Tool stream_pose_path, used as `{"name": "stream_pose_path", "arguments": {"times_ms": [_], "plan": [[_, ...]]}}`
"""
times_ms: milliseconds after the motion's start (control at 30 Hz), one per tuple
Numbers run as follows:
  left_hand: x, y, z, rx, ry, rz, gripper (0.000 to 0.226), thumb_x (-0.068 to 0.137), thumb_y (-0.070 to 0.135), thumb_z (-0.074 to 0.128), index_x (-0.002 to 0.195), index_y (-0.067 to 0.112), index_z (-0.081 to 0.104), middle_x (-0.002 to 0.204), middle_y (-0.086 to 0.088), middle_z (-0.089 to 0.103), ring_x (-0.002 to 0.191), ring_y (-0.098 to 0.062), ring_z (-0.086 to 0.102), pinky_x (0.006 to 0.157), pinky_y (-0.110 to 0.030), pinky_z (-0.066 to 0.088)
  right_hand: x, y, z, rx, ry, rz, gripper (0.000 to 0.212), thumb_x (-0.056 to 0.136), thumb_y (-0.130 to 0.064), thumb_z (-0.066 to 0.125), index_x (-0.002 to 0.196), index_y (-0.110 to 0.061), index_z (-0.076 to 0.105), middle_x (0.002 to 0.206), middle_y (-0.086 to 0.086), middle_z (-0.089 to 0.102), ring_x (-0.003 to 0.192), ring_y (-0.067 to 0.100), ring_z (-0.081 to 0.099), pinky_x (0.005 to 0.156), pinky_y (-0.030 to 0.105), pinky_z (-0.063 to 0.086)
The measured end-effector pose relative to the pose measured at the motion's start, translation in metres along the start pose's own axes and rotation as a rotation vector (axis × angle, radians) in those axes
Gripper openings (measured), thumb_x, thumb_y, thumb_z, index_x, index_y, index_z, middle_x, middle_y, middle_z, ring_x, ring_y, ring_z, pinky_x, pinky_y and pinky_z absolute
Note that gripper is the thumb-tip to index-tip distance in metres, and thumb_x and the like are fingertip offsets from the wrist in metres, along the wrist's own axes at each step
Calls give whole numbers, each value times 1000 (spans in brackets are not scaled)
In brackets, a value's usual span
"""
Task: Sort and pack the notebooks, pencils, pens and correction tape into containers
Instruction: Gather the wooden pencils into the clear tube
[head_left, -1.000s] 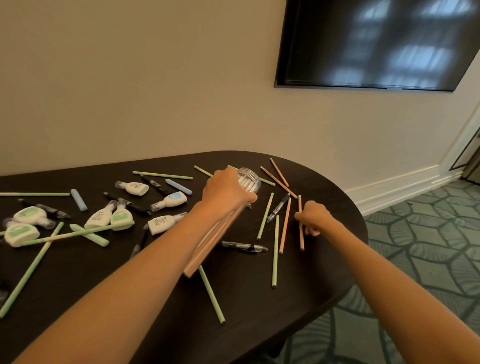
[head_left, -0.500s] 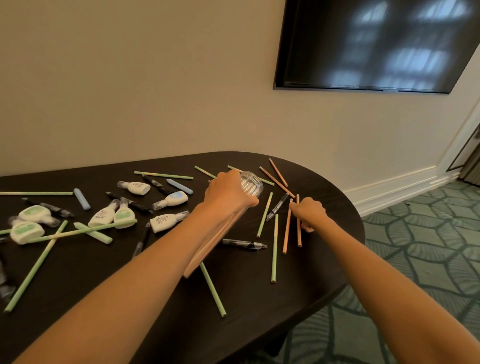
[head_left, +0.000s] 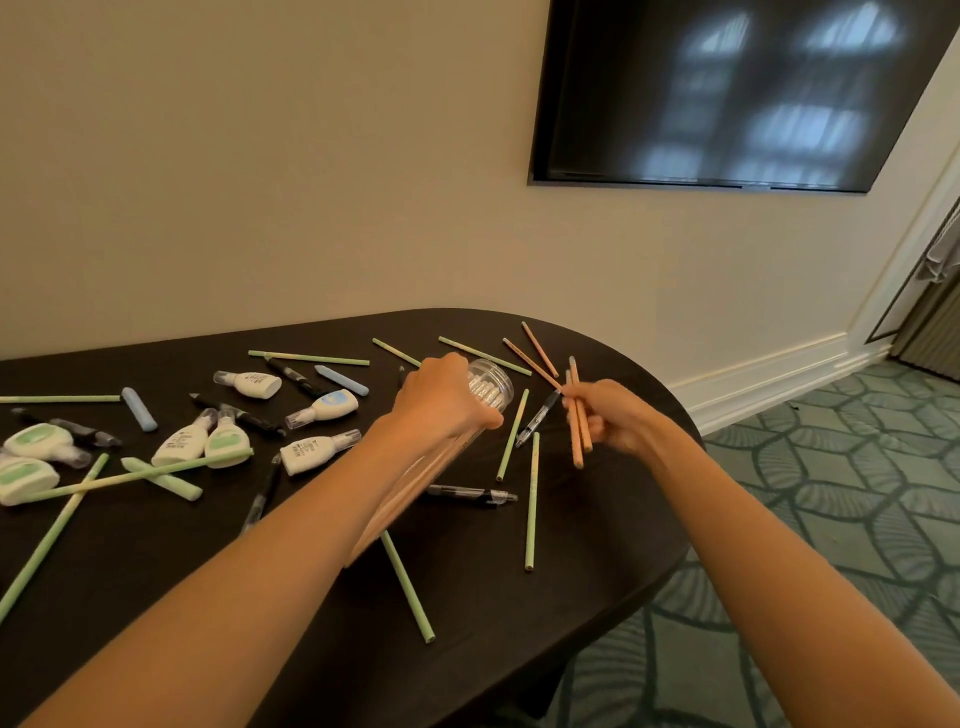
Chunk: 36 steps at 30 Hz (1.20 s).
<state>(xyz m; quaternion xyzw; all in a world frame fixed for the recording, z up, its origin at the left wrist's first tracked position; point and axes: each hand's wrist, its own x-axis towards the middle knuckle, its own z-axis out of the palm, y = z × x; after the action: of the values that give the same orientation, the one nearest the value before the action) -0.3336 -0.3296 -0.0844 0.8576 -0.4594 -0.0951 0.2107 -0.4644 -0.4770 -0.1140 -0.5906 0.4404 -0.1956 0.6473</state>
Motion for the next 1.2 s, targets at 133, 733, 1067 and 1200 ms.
{"name": "stream_pose_path", "arguments": {"times_ms": [133,733,1067,1200], "plan": [[-3,-8,-10,11,-52,31,58,70,39,76,118,15,54,114,-5,59,103,-23,55,81,-32,46,-1,-17,19,405,152,-167,19,98,-14,45,82,-6,51,71,5,49,56,9,48,47,17,48],[6,-36,-21,-26,-50,-12,61,71,37,76,124,15,54,115,-5,61,102,-20,57,84,-32,46,-2,-36,88,377,-66,-203,5,93,-7,52,94,-3,55,75,8,59,54,8,61,61,22,55],[22,-37,-25,-99,-2,-35,55,72,38,75,116,11,59,112,-6,60,92,-18,52,79,-32,44,10,-41,101,409,-83,-336,30,94,-16,47,123,-8,48,104,7,62,96,17,60,81,31,48],[38,-38,-23,-98,15,-102,59,70,40,75,118,13,55,111,-7,60,94,-19,53,75,-30,41,15,-37,104,113,-257,-320,35,100,-21,34,120,-5,58,117,15,65,107,23,61,101,39,43]]}}
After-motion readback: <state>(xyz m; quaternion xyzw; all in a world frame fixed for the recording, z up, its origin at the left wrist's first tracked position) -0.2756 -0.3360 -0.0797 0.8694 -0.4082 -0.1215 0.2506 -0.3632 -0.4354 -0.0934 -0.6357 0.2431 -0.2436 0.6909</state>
